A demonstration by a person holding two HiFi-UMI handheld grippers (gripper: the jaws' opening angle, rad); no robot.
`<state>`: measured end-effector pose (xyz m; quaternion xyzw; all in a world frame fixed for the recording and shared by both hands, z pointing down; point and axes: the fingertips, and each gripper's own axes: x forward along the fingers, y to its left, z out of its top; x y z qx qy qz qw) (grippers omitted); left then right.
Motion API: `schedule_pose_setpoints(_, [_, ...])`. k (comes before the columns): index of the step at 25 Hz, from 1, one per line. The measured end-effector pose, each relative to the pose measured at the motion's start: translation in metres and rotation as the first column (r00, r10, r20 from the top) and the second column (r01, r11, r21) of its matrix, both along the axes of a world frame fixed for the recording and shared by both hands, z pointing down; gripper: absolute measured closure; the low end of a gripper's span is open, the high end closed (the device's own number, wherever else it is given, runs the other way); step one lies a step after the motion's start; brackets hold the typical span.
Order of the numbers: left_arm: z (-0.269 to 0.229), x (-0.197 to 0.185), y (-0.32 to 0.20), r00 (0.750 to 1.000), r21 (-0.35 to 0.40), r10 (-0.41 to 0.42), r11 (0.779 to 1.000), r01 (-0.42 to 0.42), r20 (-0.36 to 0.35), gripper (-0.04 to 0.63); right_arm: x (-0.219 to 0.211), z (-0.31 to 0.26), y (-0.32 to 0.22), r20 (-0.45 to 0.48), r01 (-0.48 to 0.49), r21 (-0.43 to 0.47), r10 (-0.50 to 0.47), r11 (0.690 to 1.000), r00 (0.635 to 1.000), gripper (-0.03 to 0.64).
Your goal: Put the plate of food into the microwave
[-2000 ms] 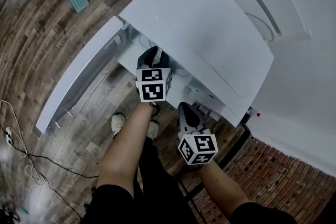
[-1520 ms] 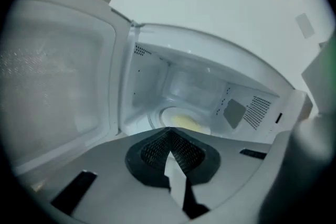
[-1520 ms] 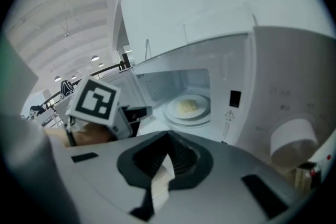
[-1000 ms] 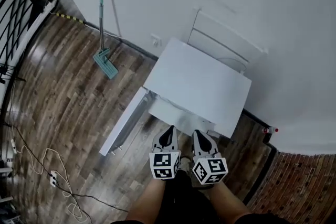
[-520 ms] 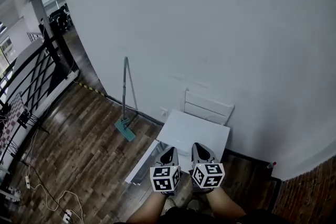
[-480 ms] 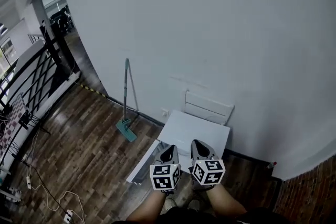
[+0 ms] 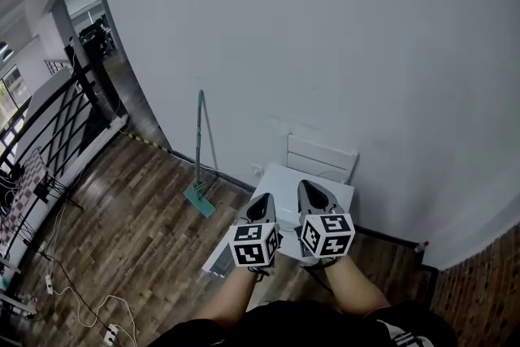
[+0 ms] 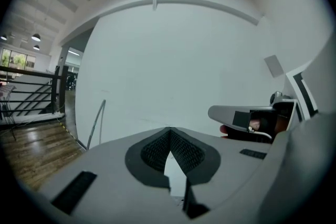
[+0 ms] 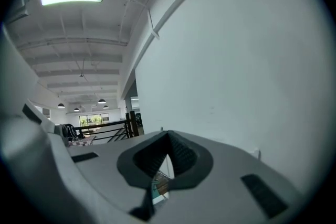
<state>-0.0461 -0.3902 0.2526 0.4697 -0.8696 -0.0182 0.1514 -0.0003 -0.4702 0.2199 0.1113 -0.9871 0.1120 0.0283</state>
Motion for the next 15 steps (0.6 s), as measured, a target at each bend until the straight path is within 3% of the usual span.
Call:
schedule_pose_setpoints(5, [0.015,0.020,0.024,1.000,0.033,0.022,0.999,-0.022,-0.009,0.598,0.025,0.025,0.031,0.009,-0.013,0.017,0.013,1.000,1.000,0.612])
schedule_pose_setpoints(9, [-0.008,0.001,0.017,0.999,0.043,0.037,0.998,-0.036,-0.031,0.598,0.002,0.004,0.026,-0.021,-0.012,0.018,0.012,1.000,1.000,0.612])
schedule_pose_setpoints(15, [-0.004,-0.012,0.006,0.997,0.062,0.053,0.997,-0.049,-0.057,0.598,-0.016,0.009,0.024,-0.017,-0.005,0.037,0.006,0.999,1.000,0.613])
